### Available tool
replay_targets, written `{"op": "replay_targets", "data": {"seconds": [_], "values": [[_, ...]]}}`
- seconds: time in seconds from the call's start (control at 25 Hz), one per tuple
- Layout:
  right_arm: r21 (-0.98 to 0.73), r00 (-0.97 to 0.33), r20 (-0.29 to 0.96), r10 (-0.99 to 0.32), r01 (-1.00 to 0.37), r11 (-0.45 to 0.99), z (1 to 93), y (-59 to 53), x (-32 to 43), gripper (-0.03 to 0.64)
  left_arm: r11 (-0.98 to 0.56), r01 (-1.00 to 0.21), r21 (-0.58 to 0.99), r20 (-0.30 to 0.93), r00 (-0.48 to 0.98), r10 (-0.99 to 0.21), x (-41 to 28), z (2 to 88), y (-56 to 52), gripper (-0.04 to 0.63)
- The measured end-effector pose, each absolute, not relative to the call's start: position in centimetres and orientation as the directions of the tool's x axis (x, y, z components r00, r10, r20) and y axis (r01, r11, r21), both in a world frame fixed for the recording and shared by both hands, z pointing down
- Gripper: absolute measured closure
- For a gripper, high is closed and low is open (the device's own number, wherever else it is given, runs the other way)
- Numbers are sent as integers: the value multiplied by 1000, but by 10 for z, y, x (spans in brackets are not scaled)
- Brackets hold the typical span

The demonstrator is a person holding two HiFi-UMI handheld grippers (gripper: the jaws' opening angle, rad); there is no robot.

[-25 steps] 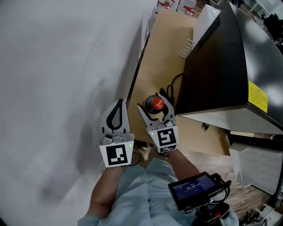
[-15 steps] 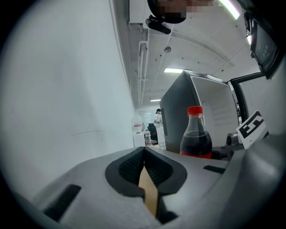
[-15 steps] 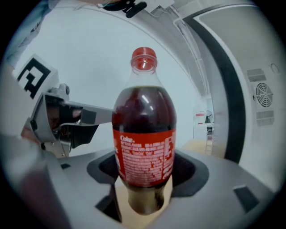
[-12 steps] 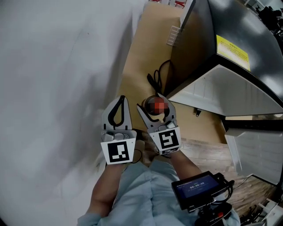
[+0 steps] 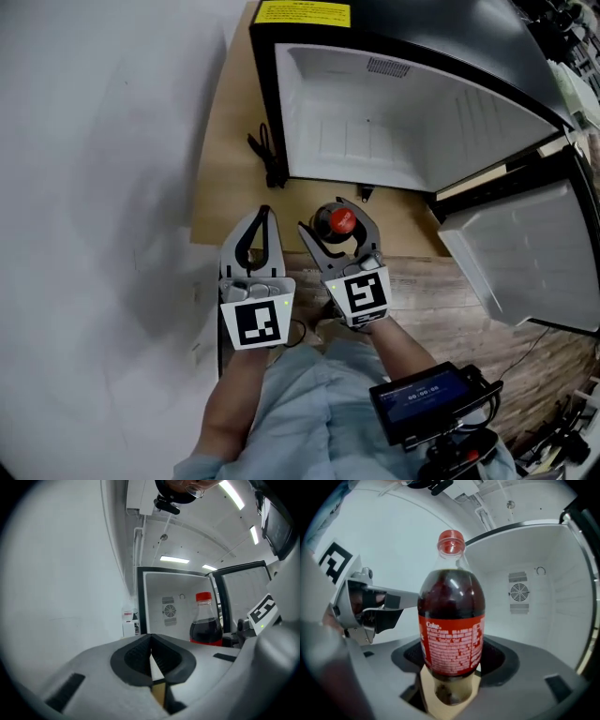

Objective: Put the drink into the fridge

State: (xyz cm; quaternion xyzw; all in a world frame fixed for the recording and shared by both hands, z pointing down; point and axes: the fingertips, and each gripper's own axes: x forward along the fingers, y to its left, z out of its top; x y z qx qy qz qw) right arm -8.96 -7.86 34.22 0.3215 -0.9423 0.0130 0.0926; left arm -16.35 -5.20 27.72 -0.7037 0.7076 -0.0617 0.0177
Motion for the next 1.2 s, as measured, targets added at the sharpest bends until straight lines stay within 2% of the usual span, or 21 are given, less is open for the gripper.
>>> {"op": "replay_targets", "data": {"seconds": [0.24,0.44,0.84,1.2], "values": [[39,-724,204,-660,-667,744,342,-82,-17,305,-79,-990,-117,61,72,-996,-93,281,-56,586],[37,-719,205,-664,-672,740,341,-86,13,305,-93,-987,-133,65,85,-994,-65,289,-62,587],[17,-702,211,-680,-693,721,388,-108,14,305,-153,-971,-184,43,148,-988,-60,352,-103,586],[15,-676,206,-707,-721,693,401,-133,26,305,-151,-971,-188,37,146,-989,-65,383,-140,587]]}}
